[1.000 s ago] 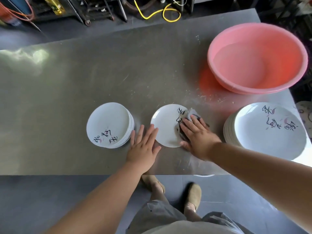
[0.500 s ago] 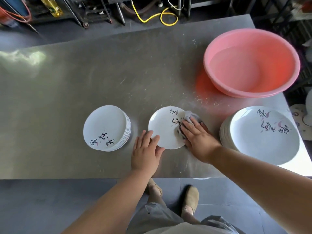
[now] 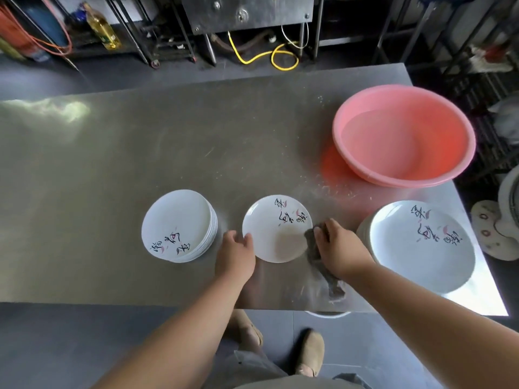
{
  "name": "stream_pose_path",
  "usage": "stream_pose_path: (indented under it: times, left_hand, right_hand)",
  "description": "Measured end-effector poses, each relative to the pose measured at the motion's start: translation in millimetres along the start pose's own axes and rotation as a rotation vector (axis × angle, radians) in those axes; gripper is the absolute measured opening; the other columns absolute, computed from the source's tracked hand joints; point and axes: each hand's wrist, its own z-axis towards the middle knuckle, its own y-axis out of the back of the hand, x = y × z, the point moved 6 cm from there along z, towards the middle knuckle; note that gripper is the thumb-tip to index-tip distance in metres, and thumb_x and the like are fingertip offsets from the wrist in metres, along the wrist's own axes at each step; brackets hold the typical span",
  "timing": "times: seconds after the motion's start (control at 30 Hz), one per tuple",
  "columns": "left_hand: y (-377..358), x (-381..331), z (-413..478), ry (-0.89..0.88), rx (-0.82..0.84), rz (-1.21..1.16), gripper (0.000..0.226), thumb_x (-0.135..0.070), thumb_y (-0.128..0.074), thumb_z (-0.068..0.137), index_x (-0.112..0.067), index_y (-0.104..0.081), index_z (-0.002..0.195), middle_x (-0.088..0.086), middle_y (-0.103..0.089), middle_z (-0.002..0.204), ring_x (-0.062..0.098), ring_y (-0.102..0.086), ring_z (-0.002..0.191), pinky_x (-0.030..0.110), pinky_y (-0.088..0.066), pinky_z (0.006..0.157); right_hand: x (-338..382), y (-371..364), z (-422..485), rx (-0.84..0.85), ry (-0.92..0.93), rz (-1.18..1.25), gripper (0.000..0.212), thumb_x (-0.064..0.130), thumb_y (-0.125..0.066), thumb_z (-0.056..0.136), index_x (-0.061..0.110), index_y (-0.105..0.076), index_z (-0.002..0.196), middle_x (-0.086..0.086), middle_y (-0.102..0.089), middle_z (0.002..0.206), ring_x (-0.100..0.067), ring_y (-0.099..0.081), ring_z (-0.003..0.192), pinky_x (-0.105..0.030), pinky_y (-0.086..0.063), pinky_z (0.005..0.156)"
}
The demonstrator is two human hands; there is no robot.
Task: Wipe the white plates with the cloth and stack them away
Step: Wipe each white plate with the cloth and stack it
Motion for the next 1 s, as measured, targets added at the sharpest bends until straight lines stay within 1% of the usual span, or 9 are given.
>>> stream_pose_path:
  times: [0.13,0.23,0.33,0.4,0.53,0.6,0.7,0.77,1.0]
  left_hand:
    - [1,-14,10,0.257,0.233,-0.175,0.055,-0.056,-0.029,0.106,-0.016,-0.062,0.122,0.015,-0.073,0.096,0.027,-0.063,0.067,0.025,-0.042,0.055]
    - [4,-24,7,0.428,0.291,-0.334,0.062,-0.064,-0.030,0.105,-0.016,-0.057,0.133,0.008,-0.068,0.102,0.022,-0.065,0.064,0.019,-0.037,0.042]
    - [9,-37,2,0.431,0.319,-0.514,0.070,-0.070,-0.028,0.104,-0.021,-0.038,0.153,0.003,-0.053,0.138,0.027,-0.078,0.079,0.031,-0.060,0.053]
    - [17,-46,-7,0.425,0.314,-0.640,0.077,-0.076,-0.028,0.100,-0.030,-0.026,0.161,-0.003,-0.045,0.153,0.032,-0.079,0.088,0.042,-0.065,0.078]
    - [41,-68,-28,0.502,0.298,-1.042,0.085,-0.092,-0.038,0.085,-0.042,-0.033,0.154,-0.011,-0.060,0.132,0.034,-0.071,0.116,0.046,-0.038,0.120]
    - [59,-88,-39,0.437,0.354,-1.408,0.061,-0.082,-0.050,0.090,-0.040,-0.046,0.134,0.012,-0.063,0.124,0.034,-0.060,0.133,0.043,-0.037,0.120]
    - [91,-106,-56,0.215,0.333,-1.556,0.024,-0.026,-0.059,0.104,-0.015,-0.058,0.125,0.013,-0.069,0.112,0.028,-0.072,0.112,0.039,-0.056,0.095]
    - [104,-118,-68,0.123,0.364,-1.563,0.042,-0.003,-0.055,0.100,-0.017,-0.052,0.140,0.008,-0.076,0.113,0.025,-0.076,0.104,0.037,-0.061,0.084]
    - [142,-152,-104,-0.129,0.512,-1.379,0.051,-0.007,-0.052,0.101,-0.012,-0.052,0.151,0.014,-0.061,0.148,0.030,-0.063,0.131,0.047,-0.050,0.106]
  right_hand:
    - [7,-10,41,0.272,-0.171,-0.191,0.053,0.039,-0.020,0.113,0.007,-0.040,0.149,-0.025,-0.055,0.135,-0.040,-0.058,0.120,-0.043,-0.047,0.099]
    - [20,-22,50,0.376,-0.201,-0.124,0.059,0.032,-0.010,0.115,-0.001,-0.035,0.157,-0.030,-0.050,0.148,-0.039,-0.051,0.136,-0.041,-0.040,0.110]
    - [26,-21,45,0.344,-0.224,-0.046,0.065,0.034,-0.006,0.114,-0.005,-0.040,0.153,-0.029,-0.049,0.151,-0.038,-0.047,0.141,-0.037,-0.036,0.112]
    - [31,-7,35,0.250,-0.191,0.075,0.061,0.037,-0.010,0.114,0.001,-0.049,0.144,-0.023,-0.059,0.140,-0.036,-0.051,0.134,-0.034,-0.038,0.104]
    - [65,41,1,-0.027,0.062,0.432,0.034,0.047,-0.026,0.111,0.034,-0.057,0.116,0.005,-0.070,0.091,-0.024,-0.069,0.096,-0.031,-0.046,0.082]
    - [88,65,-19,-0.057,0.186,0.655,0.030,0.051,-0.029,0.110,0.044,-0.058,0.116,-0.002,-0.074,0.090,-0.020,-0.071,0.077,-0.031,-0.057,0.070]
    - [117,93,-40,-0.028,0.323,0.823,0.038,0.052,-0.030,0.110,0.032,-0.060,0.122,-0.015,-0.069,0.086,-0.041,-0.062,0.060,-0.034,-0.054,0.052]
    - [126,105,-50,-0.074,0.385,0.761,0.037,0.049,-0.030,0.112,0.030,-0.060,0.123,-0.015,-0.067,0.074,-0.040,-0.062,0.055,-0.030,-0.054,0.051]
    - [125,149,-55,-0.347,0.317,0.326,0.035,0.043,-0.031,0.109,0.037,-0.045,0.141,0.008,-0.071,0.078,-0.014,-0.068,0.052,-0.046,-0.060,0.063]
